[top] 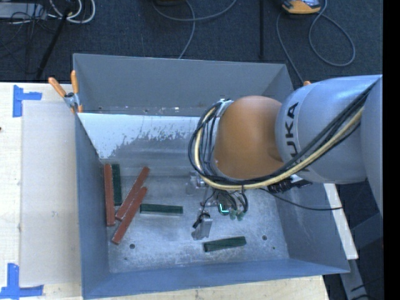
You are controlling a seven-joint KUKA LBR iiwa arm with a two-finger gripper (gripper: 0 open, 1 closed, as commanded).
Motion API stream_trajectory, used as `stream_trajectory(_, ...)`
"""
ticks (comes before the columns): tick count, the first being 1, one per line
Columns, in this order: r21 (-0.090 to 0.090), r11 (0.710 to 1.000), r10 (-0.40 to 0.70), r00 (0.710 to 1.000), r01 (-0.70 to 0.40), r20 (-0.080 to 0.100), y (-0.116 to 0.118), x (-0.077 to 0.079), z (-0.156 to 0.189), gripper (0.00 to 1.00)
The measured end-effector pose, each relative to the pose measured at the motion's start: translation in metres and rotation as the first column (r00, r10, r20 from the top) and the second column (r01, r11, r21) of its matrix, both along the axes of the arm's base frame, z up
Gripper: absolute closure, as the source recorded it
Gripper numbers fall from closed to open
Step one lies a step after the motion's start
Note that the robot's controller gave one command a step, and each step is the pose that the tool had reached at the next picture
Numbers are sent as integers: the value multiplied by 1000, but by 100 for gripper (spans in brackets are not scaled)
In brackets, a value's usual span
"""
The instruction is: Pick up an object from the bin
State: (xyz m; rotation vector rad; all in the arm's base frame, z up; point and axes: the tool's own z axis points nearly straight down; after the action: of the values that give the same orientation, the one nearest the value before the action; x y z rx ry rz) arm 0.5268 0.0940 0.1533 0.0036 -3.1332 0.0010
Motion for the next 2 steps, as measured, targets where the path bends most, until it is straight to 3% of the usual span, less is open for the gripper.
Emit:
stream_trajectory(1, -2, 1000, -5, 1000, 5, 3, -85, -40, -87, 0)
stream_trajectory(2, 1, 999, -34, 999, 34, 9, -74, -49, -53, 0)
